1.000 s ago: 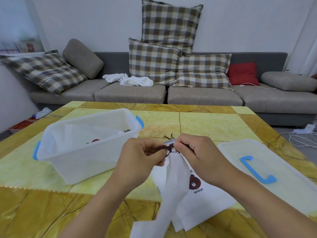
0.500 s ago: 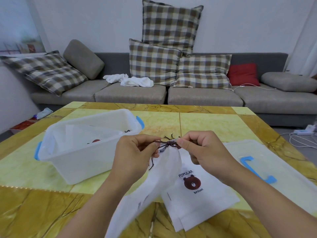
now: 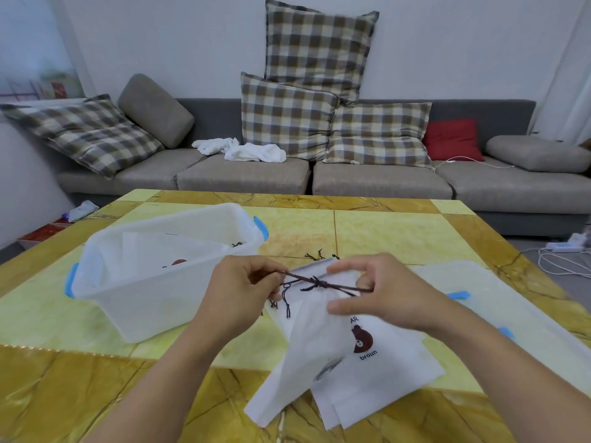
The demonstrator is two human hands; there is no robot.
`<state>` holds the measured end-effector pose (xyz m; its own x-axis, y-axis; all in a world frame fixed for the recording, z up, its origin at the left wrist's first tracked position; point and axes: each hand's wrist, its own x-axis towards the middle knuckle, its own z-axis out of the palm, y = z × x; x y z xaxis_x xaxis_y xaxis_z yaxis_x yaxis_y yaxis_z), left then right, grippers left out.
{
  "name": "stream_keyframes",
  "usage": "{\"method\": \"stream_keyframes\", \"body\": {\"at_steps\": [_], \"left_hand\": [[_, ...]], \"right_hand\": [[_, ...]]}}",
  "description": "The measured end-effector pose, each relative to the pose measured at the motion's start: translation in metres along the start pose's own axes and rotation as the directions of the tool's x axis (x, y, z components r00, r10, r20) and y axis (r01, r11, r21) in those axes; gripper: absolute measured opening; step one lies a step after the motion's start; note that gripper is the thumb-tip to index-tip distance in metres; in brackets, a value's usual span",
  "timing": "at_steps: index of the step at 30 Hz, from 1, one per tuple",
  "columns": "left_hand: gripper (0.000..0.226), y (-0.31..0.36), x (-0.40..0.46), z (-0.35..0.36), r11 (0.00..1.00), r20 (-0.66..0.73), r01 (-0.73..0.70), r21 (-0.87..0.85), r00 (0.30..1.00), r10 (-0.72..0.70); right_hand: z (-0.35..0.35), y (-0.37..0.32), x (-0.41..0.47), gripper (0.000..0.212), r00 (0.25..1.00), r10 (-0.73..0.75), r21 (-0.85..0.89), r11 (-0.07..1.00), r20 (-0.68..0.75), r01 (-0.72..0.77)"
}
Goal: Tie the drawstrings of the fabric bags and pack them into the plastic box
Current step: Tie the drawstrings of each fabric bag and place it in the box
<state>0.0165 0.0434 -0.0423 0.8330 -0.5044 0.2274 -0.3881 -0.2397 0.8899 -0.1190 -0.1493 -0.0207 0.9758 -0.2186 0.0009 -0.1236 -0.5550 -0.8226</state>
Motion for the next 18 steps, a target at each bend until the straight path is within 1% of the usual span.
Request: {"method": "stream_keyframes", "body": {"at_steps": [1,2,4,6,7,8,9,10,11,12,13,14,15,16,17,18], "left_hand": [[0.019,-0.001,-0.002,0.002,0.991,0.047,0.072,-0.109,0.997,-0.068],[0.019,0.000,-0.004,0.003,0.970,0.100,0.131,-0.204,0.989,-0.112],[0.018,0.005,-0.007,0.002,0.918,0.167,0.195,-0.345,0.975,-0.144],[0.014,0.011,-0.007,-0.008,0.863,0.138,0.185,-0.470,0.981,-0.135],[0.015,0.013,-0.006,-0.014,0.840,0.099,0.165,-0.516,0.986,-0.134],[0.018,0.013,-0.006,-0.023,0.834,0.036,0.126,-0.537,0.991,-0.126],[0.019,0.011,-0.005,-0.031,0.857,-0.060,0.061,-0.511,0.993,-0.106],[0.018,0.008,-0.005,-0.043,0.900,-0.195,-0.027,-0.436,0.979,-0.065],[0.018,0.004,-0.004,-0.053,0.943,-0.340,-0.110,-0.315,0.940,-0.004],[0.019,-0.002,-0.004,-0.064,0.972,-0.471,-0.164,-0.168,0.880,0.067],[0.021,-0.010,-0.004,-0.075,0.984,-0.552,-0.175,-0.007,0.822,0.142],[0.026,-0.020,-0.002,-0.085,0.976,-0.571,-0.132,0.175,0.794,0.210],[0.035,-0.030,-0.001,-0.096,0.928,-0.526,-0.039,0.369,0.815,0.243],[0.046,-0.042,-0.001,-0.106,0.833,-0.445,0.085,0.547,0.872,0.204],[0.054,-0.051,-0.003,-0.111,0.708,-0.365,0.195,0.679,0.926,0.096],[0.057,-0.058,-0.005,-0.116,0.590,-0.306,0.263,0.764,0.952,-0.027]], "right_hand": [[0.007,-0.001,0.002,0.041,0.999,-0.010,-0.104,0.994,0.042,0.014],[0.014,-0.001,0.005,0.035,0.997,-0.017,-0.143,0.989,0.075,0.028],[0.022,-0.001,0.014,0.028,0.994,-0.047,-0.089,0.994,0.099,0.056],[0.019,-0.006,0.017,0.023,0.997,-0.069,0.052,0.996,0.028,0.068],[0.017,-0.010,0.017,0.020,0.998,-0.060,0.190,0.980,-0.011,0.061],[0.015,-0.015,0.019,0.020,0.999,-0.042,0.345,0.937,-0.031,0.050],[0.015,-0.020,0.021,0.022,0.999,-0.011,0.486,0.873,-0.049,0.034],[0.016,-0.028,0.027,0.025,0.994,0.012,0.576,0.816,-0.105,0.051],[0.016,-0.035,0.036,0.025,0.978,0.042,0.638,0.764,-0.207,0.102],[0.016,-0.045,0.048,0.023,0.935,0.067,0.661,0.725,-0.349,0.195],[0.016,-0.057,0.062,0.020,0.861,0.106,0.652,0.700,-0.498,0.291],[0.015,-0.071,0.076,0.018,0.754,0.133,0.598,0.702,-0.644,0.387],[0.016,-0.090,0.088,0.019,0.636,0.129,0.503,0.737,-0.761,0.451],[0.021,-0.110,0.099,0.023,0.540,0.056,0.376,0.777,-0.840,0.505],[0.028,-0.129,0.109,0.027,0.483,-0.052,0.253,0.800,-0.874,0.544],[0.041,-0.144,0.122,0.031,0.469,-0.167,0.151,0.809,-0.867,0.568]]}}
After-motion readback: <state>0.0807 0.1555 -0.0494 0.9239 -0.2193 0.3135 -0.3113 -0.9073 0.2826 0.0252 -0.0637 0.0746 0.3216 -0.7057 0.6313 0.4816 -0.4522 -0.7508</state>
